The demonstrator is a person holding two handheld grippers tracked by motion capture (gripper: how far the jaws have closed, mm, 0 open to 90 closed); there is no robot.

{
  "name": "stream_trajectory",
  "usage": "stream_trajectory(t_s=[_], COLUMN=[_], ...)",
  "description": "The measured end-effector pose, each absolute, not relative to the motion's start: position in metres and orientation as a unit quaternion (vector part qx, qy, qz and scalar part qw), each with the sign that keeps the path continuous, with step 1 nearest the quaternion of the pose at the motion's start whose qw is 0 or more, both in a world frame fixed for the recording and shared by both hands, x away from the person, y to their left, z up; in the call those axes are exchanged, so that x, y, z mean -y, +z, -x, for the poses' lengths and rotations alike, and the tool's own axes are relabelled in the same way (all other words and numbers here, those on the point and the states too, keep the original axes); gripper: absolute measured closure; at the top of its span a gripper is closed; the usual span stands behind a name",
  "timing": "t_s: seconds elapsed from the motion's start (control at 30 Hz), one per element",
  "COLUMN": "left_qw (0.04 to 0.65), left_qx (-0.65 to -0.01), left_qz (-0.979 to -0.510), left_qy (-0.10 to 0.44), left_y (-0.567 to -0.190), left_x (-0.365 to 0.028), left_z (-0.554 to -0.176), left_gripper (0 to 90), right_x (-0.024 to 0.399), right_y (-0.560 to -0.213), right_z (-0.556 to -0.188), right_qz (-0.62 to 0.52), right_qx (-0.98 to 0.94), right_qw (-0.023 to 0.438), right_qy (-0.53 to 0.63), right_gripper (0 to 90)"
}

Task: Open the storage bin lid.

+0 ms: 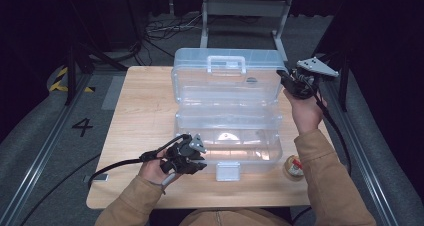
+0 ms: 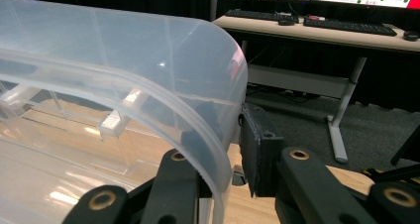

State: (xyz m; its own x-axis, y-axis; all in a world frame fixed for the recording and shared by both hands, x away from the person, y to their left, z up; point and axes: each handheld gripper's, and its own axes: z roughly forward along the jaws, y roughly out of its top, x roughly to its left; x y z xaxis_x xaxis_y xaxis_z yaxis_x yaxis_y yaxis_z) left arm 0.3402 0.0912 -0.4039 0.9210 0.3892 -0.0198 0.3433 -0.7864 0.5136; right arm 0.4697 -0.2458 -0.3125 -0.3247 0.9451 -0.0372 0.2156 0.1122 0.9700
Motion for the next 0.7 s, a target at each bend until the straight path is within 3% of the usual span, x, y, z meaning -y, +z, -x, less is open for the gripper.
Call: stream_trajectory(t_s=[0.07,0.7], left_qw=[0.265,0.282], left_qx=[-0.196,-0.241], left_qz=[-0.942,-0.928], left_qy=[0.059,0.023], left_y=[-0.405,-0.409], left_x=[-0.09,-0.092], left_z=[-0.336,-0.34], left_gripper=[75.0,71.9], right_x=[0.246,0.246], right_y=[-0.313,-0.313], right_z=[-0.471,-0.488], right_qz=[-0.448,-0.459], right_qx=[-0.647,-0.649], right_qw=[0.37,0.361], right_qy=[0.494,0.487], right_gripper=[77.8,78.8])
